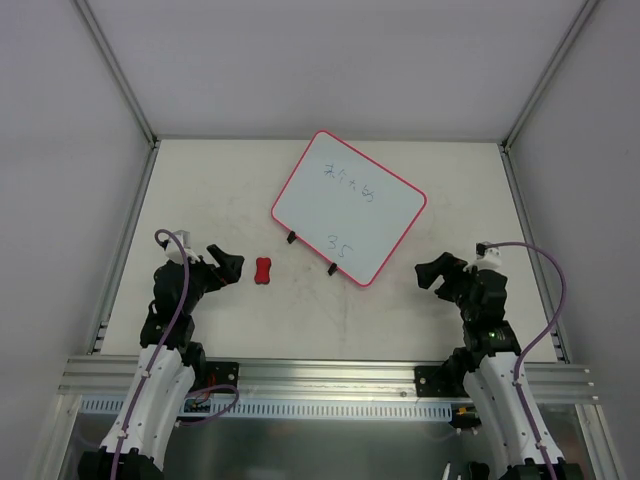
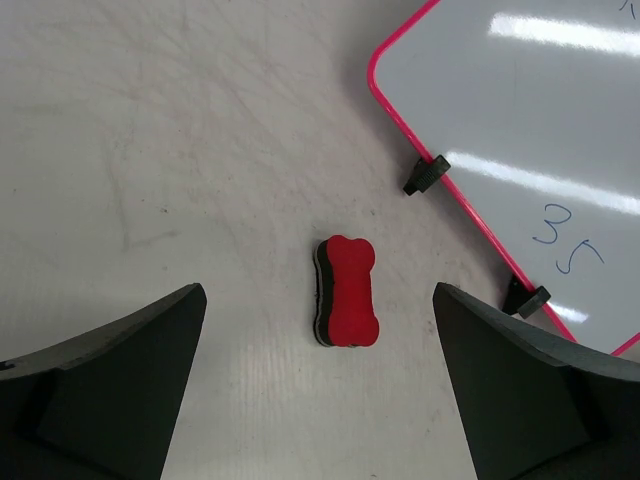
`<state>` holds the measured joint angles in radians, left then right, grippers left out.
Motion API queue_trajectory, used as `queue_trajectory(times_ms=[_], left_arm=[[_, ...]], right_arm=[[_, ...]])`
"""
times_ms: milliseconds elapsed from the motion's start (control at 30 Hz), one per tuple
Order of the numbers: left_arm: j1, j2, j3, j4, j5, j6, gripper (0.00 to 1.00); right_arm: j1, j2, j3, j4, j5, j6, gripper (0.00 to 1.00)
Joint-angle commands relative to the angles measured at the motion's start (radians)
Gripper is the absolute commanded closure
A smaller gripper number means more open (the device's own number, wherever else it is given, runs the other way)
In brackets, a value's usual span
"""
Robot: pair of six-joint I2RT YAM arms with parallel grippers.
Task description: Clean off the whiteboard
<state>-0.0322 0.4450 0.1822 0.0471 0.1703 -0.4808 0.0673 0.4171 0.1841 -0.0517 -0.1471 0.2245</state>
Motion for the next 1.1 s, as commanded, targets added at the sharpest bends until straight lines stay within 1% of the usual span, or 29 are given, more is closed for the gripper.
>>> queue_trajectory(times_ms=[0,133,167,233,267,300,367,400,467,533,567,633,667,800,867,900,933,1000,1067], left_arm=[[0.002,-0.006,0.007,0.014,-0.018,-0.021,0.01],[0.002,-0.017,0.003,0.014,-0.015,-0.019,0.01],[0.002,-0.020,0.000,0.014,-0.017,-0.019,0.01],[0.002,-0.026,-0.001,0.014,-0.017,-0.021,0.01],[0.002,-0.025,-0.001,0.016,0.001,-0.021,0.01],[0.002,-0.026,0.003,0.017,0.039,-0.013,0.01],[0.002,-0.023,0.008,0.019,0.054,-0.021,0.01],[0.002,-0.019,0.008,0.022,0.046,-0.031,0.01],[0.002,-0.014,0.010,0.025,0.031,-0.038,0.01],[0.002,-0.005,0.016,0.027,0.061,-0.026,0.01],[0.002,0.000,0.028,0.027,0.066,-0.019,0.01],[0.000,0.015,0.037,0.025,0.054,-0.010,0.01],[0.000,0.020,0.048,0.025,0.045,-0.012,0.01],[-0.006,0.087,0.089,0.022,0.020,-0.022,0.01],[-0.040,0.153,0.117,0.011,-0.017,-0.016,0.01],[-0.057,0.178,0.144,0.005,-0.066,-0.015,0.01],[-0.095,0.214,0.155,-0.004,-0.092,-0.012,0.01],[-0.130,0.241,0.186,-0.007,-0.153,-0.015,0.01],[-0.159,0.259,0.195,-0.007,-0.164,-0.025,0.01]], right_arm=[[0.000,0.022,0.023,0.046,-0.008,0.007,0.01],[0.002,-0.021,0.017,0.046,-0.043,0.001,0.01],[0.002,-0.037,0.014,0.073,-0.066,0.001,0.01],[0.002,-0.072,-0.018,0.143,-0.118,0.015,0.01],[0.002,-0.107,-0.041,0.192,-0.170,0.035,0.01],[0.002,-0.124,-0.101,0.296,-0.181,0.089,0.01],[0.003,-0.156,-0.161,0.447,-0.197,0.116,0.01],[0.003,-0.161,-0.178,0.470,-0.184,0.142,0.01],[0.002,-0.155,-0.178,0.474,-0.192,0.124,0.01],[0.003,-0.100,-0.131,0.463,-0.247,0.066,0.01],[0.003,-0.071,-0.117,0.466,-0.282,0.064,0.01],[0.003,0.021,-0.098,0.506,-0.286,0.078,0.01],[0.003,0.049,-0.095,0.588,-0.313,0.087,0.01],[0.003,0.185,-0.103,0.787,-0.339,0.130,0.01],[0.003,0.258,-0.091,0.826,-0.353,0.131,0.01],[0.003,0.281,-0.089,0.880,-0.358,0.140,0.01],[0.003,0.302,-0.089,0.909,-0.361,0.151,0.01],[0.003,0.385,-0.089,1.001,-0.374,0.171,0.02],[0.003,0.451,-0.078,1.053,-0.397,0.208,0.02]])
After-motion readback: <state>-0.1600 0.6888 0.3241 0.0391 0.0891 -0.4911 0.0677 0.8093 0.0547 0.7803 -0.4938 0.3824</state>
